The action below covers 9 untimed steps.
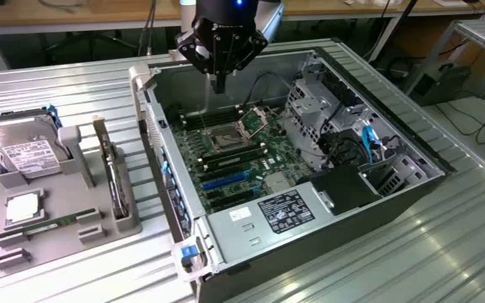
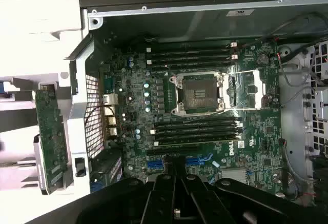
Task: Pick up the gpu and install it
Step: 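Reach for the gpu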
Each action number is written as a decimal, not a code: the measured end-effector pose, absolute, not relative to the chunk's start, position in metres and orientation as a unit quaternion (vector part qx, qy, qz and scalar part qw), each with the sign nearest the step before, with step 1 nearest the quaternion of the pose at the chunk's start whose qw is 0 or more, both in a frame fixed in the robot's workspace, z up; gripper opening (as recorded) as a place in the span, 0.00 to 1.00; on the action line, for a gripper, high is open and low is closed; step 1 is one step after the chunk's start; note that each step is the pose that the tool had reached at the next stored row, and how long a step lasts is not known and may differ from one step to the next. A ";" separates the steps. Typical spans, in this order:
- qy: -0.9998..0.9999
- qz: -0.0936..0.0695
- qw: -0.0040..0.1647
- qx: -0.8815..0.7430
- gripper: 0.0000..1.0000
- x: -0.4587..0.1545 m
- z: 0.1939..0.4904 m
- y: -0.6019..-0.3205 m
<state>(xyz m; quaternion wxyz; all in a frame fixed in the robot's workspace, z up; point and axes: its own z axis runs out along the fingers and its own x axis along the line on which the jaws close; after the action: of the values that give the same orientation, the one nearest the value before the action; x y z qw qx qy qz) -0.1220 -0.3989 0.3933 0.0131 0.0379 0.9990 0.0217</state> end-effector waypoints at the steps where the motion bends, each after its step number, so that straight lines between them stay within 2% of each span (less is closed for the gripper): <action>1: 0.999 0.022 0.013 0.038 0.11 -0.122 0.393 -0.399; 9: 0.999 0.022 0.013 0.038 0.11 -0.122 0.393 -0.399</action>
<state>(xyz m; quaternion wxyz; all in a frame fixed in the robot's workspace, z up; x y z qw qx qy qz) -0.1220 -0.3989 0.3933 0.0131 0.0379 0.9990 0.0217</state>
